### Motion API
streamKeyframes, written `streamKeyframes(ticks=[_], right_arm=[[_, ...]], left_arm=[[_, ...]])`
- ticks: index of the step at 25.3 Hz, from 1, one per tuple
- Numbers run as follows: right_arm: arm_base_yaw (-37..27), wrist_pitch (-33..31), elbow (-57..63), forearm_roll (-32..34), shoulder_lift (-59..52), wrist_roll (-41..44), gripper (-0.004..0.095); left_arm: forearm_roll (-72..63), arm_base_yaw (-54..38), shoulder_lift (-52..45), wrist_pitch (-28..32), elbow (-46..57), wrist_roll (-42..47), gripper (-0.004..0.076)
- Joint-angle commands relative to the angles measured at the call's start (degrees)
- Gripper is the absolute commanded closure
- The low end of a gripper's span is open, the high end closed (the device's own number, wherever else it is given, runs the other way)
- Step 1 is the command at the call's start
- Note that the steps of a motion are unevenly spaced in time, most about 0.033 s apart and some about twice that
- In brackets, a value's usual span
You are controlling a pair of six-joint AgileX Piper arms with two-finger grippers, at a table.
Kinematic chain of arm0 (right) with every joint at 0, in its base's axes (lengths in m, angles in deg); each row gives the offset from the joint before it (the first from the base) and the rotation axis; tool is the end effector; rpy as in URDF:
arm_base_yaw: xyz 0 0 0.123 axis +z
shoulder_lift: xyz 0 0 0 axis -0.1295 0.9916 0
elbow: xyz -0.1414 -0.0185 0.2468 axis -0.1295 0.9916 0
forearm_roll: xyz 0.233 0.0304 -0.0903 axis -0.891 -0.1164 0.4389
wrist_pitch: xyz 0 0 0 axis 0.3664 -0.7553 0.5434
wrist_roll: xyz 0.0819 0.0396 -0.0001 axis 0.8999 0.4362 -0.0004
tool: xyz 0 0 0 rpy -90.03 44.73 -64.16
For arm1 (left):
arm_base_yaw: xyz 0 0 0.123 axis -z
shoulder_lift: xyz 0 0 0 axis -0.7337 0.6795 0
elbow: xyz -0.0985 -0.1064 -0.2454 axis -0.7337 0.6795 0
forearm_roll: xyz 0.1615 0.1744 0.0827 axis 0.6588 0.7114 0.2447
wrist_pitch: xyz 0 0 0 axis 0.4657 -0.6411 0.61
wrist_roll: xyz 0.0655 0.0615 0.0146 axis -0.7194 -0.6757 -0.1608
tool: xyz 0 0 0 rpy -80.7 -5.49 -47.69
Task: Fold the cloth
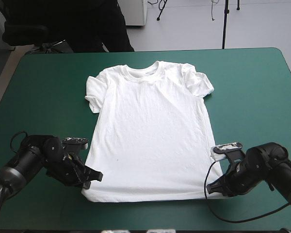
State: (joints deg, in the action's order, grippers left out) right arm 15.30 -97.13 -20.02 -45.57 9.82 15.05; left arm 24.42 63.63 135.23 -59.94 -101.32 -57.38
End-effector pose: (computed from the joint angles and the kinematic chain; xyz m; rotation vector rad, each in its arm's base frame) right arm 0.1452 0.0738 0.2541 -0.4502 2.9826 0.2518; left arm 0.1675 -0.0712 0.2471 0.2954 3.0688 -0.3775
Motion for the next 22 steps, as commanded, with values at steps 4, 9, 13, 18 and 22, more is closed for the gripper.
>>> streamKeyframes(ticks=[4,9,13,18,22], right_arm=[[0.11,-4.71,-3.62,3.13,-0.84,0.52,0.0201],[0.11,0.57,-14.63,11.01,-0.84,4.74,0.0192],[0.11,5.40,-20.11,16.65,0.94,8.99,0.0192],[0.11,6.45,-25.84,18.86,5.22,10.24,0.0192],[0.11,8.58,-28.76,19.02,8.58,10.24,0.0192]], left_arm=[[-0.74,0.16,-0.88,-6.04,-1.79,0.48,0.0227],[1.32,0.16,-1.79,-4.08,-16.39,5.79,0.0205],[9.21,0.05,1.35,1.95,-27.06,9.70,0.0205],[14.06,-0.03,9.16,5.48,-34.42,11.10,0.0205],[15.10,-0.03,17.60,8.40,-37.02,11.13,0.0205]])
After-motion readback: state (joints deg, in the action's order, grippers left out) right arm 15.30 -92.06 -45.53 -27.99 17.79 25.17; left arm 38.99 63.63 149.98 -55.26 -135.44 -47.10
